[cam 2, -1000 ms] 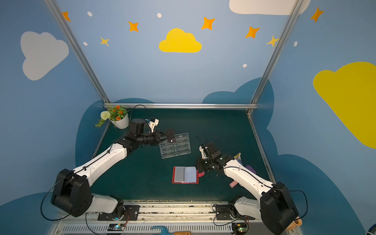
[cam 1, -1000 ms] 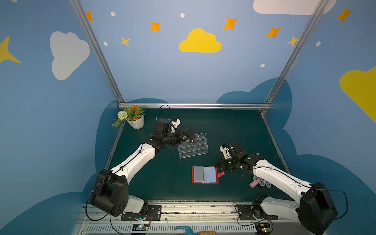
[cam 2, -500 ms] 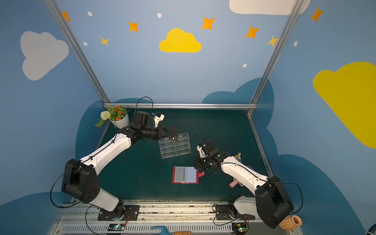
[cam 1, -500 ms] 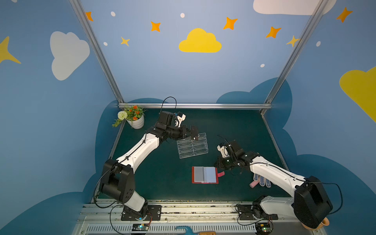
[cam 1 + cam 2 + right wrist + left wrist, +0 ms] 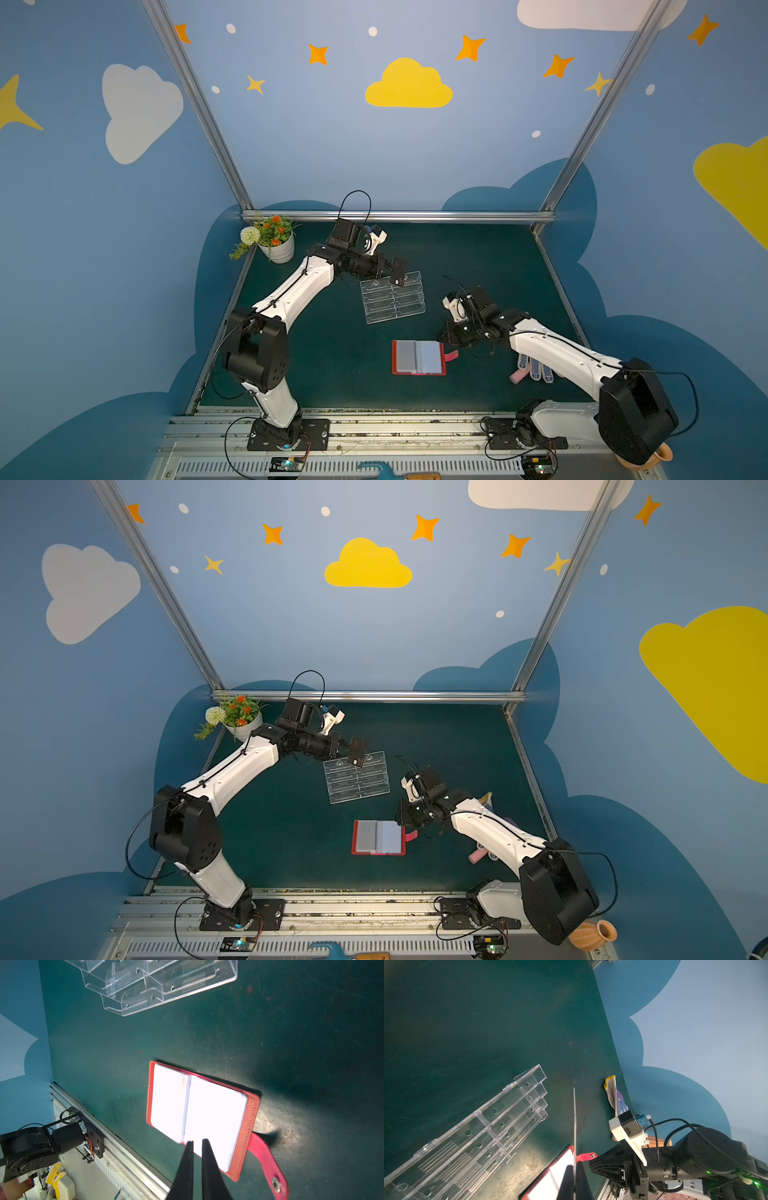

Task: Take the credit cards out of the card holder
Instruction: Place the credit card in the storage box.

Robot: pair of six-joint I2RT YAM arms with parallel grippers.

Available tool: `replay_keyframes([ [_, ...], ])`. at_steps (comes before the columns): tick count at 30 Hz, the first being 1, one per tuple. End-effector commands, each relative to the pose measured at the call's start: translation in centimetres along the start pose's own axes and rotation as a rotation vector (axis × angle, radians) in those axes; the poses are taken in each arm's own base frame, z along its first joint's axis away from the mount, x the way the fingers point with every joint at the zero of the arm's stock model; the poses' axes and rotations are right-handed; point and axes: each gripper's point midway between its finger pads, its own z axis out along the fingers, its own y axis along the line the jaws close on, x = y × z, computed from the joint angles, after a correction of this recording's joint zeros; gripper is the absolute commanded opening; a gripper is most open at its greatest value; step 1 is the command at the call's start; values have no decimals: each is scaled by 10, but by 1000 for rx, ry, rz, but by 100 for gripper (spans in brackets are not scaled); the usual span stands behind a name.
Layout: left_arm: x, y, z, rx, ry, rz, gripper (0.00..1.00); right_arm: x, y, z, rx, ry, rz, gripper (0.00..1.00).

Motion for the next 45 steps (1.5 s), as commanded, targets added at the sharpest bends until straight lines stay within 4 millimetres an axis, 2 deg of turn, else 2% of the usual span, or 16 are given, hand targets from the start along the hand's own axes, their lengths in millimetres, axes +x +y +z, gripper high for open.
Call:
replay_keyframes([
  [1,-2,9,-1,-42,22,37,4,-7,5,-3,-13,-9,-15,8],
  [11,-17,29,7,-139,24,126,4,-6,4,-1,-12,3,-11,9],
  [21,-26,38,22,-159,66,225,4,-7,5,0,-10,16,-20,9],
  [27,-35,45,23,-199,70,288,4,-6,5,1,-9,23,-23,9],
  [45,-32,54,47,-227,168,459,4,-4,-2,5,-10,37,-15,8],
])
